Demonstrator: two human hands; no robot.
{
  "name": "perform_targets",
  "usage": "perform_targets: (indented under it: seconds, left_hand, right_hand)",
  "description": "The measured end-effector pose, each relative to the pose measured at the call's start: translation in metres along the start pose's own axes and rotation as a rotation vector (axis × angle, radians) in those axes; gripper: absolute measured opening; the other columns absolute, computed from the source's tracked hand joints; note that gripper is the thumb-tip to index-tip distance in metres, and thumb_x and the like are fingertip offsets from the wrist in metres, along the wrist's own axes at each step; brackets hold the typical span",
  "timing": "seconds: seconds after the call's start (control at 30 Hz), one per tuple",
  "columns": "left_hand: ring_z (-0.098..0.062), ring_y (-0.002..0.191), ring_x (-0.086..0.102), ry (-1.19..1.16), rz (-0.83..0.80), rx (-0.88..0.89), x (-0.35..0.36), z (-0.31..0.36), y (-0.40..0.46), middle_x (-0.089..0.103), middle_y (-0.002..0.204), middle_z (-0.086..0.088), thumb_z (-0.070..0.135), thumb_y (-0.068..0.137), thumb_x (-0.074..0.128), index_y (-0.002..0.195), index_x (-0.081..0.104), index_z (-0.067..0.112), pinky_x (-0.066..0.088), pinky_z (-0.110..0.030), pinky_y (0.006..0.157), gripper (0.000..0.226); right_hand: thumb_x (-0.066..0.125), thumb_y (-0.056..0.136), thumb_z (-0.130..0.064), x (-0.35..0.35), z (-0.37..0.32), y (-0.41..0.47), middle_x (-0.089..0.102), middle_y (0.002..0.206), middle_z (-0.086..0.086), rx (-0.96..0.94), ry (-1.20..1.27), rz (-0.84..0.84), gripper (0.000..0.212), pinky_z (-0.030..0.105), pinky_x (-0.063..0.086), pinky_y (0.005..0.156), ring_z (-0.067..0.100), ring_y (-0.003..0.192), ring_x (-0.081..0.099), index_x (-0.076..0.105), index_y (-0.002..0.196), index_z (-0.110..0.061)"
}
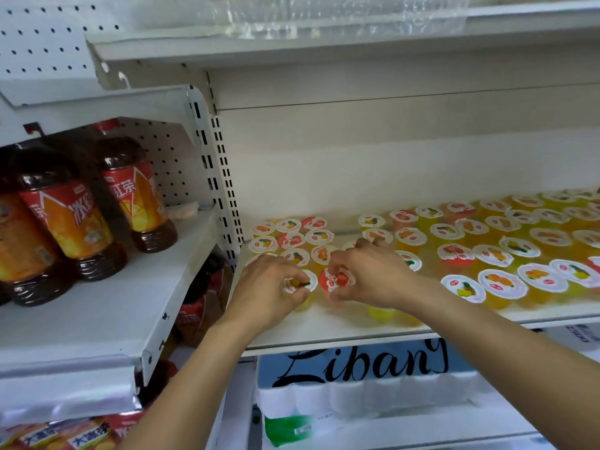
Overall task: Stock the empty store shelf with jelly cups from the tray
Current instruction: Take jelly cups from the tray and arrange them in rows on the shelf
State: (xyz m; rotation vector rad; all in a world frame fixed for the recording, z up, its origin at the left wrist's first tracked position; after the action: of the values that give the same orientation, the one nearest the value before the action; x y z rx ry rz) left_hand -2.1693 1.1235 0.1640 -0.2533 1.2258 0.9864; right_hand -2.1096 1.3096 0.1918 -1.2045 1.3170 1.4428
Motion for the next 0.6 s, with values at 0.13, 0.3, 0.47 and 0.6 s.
perform_targets:
  seconds: [0.13,0.3,0.47,0.6]
  left_hand:
    - [-0.008,0.107,0.058,-0.205,0.074,-0.103,-0.004,0.003,0.019,0.068,0.108,0.015,0.043,0.084,0.067,0.092,0.073,0.036,0.046,-0.035,0.095,0.012]
    - [-0.013,0.118,0.052,-0.133,0.007,-0.246,-0.014,0.012,0.062,0.059,0.126,0.013,0.044,0.088,0.061,0.111,0.068,0.038,0.044,-0.032,0.097,0.024]
    - [-0.016,0.117,0.055,-0.059,-0.099,-0.28,-0.012,0.019,0.088,0.059,0.13,0.008,0.047,0.089,0.062,0.12,0.063,0.038,0.045,-0.034,0.097,0.033]
    - [-0.012,0.119,0.051,-0.076,-0.168,-0.247,-0.01,0.018,0.088,0.054,0.133,0.012,0.047,0.087,0.063,0.122,0.059,0.041,0.041,-0.028,0.097,0.036]
  right_hand:
    - [0.055,0.079,-0.067,-0.003,0.006,-0.001,0.064,0.104,-0.008,0.03,0.002,0.036,0.042,0.039,0.034,0.096,0.017,0.106,0.052,0.061,0.106,-0.035]
    - [0.054,0.087,-0.059,-0.021,0.066,0.034,0.063,0.115,-0.005,0.24,0.03,0.06,0.033,0.033,0.039,0.091,0.02,0.109,0.055,0.062,0.108,-0.035]
    - [0.062,0.089,-0.043,-0.014,0.117,0.072,0.06,0.127,0.001,0.314,0.201,-0.031,0.037,0.032,0.049,0.085,0.018,0.093,0.058,0.061,0.119,-0.022]
    - [0.062,0.088,-0.044,-0.005,0.124,0.086,0.057,0.13,0.003,0.335,0.148,-0.06,0.045,0.031,0.045,0.086,0.022,0.108,0.058,0.056,0.127,-0.021]
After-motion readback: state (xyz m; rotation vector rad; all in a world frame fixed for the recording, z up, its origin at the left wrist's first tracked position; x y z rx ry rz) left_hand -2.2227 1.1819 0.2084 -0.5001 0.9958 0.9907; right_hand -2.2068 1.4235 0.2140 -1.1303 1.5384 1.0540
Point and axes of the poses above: each hand's wrist, its own y-axis towards the middle knuckle, its own x-axis out of the palm, z = x × y, the point moved 1 cm from there along y, towards the middle knuckle
